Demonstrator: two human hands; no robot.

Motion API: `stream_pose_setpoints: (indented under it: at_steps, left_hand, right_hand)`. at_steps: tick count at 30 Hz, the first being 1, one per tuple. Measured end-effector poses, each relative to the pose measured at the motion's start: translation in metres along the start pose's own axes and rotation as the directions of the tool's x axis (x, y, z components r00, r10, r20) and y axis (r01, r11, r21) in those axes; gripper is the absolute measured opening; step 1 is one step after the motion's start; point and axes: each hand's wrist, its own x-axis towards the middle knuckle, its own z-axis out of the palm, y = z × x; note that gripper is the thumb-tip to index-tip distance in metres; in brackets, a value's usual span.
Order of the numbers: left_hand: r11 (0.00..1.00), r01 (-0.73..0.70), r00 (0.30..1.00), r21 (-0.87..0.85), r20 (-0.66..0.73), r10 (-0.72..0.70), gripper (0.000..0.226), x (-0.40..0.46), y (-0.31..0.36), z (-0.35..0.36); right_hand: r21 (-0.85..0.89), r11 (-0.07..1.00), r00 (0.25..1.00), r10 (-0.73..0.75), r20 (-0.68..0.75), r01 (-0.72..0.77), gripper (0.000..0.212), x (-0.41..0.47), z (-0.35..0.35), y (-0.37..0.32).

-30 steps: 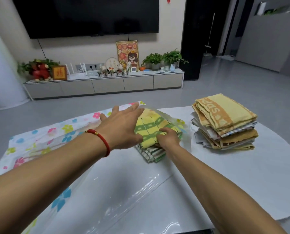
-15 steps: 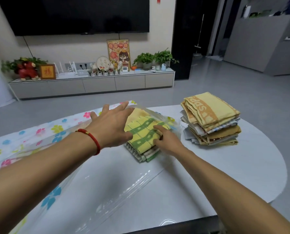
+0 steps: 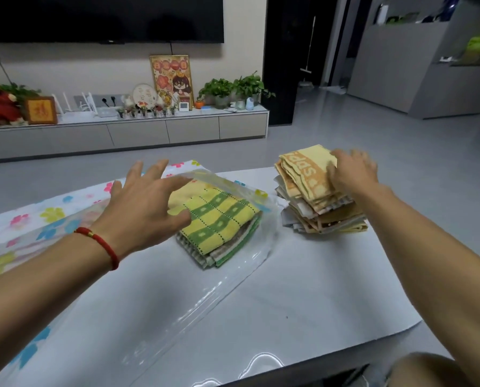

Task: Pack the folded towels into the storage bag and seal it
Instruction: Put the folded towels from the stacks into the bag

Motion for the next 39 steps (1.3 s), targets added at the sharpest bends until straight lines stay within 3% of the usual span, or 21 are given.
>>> stream_pose_setpoints:
  at_steps: [3,8,11,15,18,20,24,27,31,33,35,37,39]
  left_hand:
    - [1.000,0.001,1.000,0.002,0.004,-0.001,0.071,-0.002,0.003,0.004]
    - [1.000,0.001,1.000,0.007,-0.013,-0.001,0.072,-0.004,0.003,0.006]
    - [1.000,-0.002,1.000,0.015,-0.016,0.002,0.069,-0.006,0.003,0.005]
    - [0.999,0.035,0.999,-0.007,0.007,-0.035,0.067,-0.012,0.000,0.000]
    - [0.999,0.037,0.999,-0.034,0.031,-0.036,0.065,-0.019,-0.005,-0.005]
    - [0.999,0.039,0.999,-0.022,0.035,-0.038,0.063,-0.025,-0.009,-0.009]
    - [0.997,0.066,0.996,0.051,0.060,-0.069,0.055,-0.041,-0.022,-0.014]
    - [0.986,0.099,0.987,0.135,0.110,-0.115,0.054,-0.057,-0.040,-0.015]
    - [0.967,0.126,0.959,0.222,0.220,-0.176,0.060,-0.072,-0.063,-0.021]
    - [0.968,0.126,0.956,0.218,0.235,-0.177,0.062,-0.073,-0.068,-0.028]
    - [0.972,0.119,0.960,0.203,0.226,-0.165,0.066,-0.072,-0.069,-0.036]
    - [0.972,0.115,0.966,0.204,0.204,-0.157,0.069,-0.069,-0.065,-0.044]
    - [0.970,0.119,0.972,0.212,0.172,-0.157,0.068,-0.066,-0.060,-0.052]
  right_hand:
    - [-0.011,0.992,0.976,0.122,0.182,-0.122,0.051,0.015,0.012,0.003]
    - [-0.126,0.992,1.000,-0.009,0.008,0.010,0.037,0.019,0.019,-0.003]
    - [0.025,1.000,1.000,-0.012,0.015,0.012,0.041,0.022,0.013,0.000]
    - [0.166,0.982,0.942,0.025,0.335,-0.085,0.071,0.033,-0.024,0.002]
    - [0.394,0.881,0.820,-0.014,0.573,-0.260,0.056,0.033,-0.053,0.009]
    - [0.507,0.788,0.755,-0.085,0.650,-0.348,0.043,0.018,-0.066,0.016]
    - [0.699,0.606,0.728,-0.272,0.630,-0.379,0.036,-0.032,-0.080,0.026]
    - [0.762,0.578,0.700,-0.414,0.582,-0.292,0.039,-0.080,-0.085,0.027]
    - [0.764,0.591,0.561,-0.552,0.617,-0.259,0.047,-0.139,-0.085,0.004]
    - [0.754,0.598,0.462,-0.607,0.647,-0.271,0.044,-0.162,-0.076,-0.025]
    - [0.769,0.567,0.410,-0.651,0.638,-0.295,0.039,-0.182,-0.058,-0.066]
    - [0.806,0.459,0.447,-0.672,0.590,-0.374,0.040,-0.200,-0.037,-0.114]
    - [0.849,0.247,0.570,-0.650,0.503,-0.467,0.040,-0.216,-0.016,-0.160]
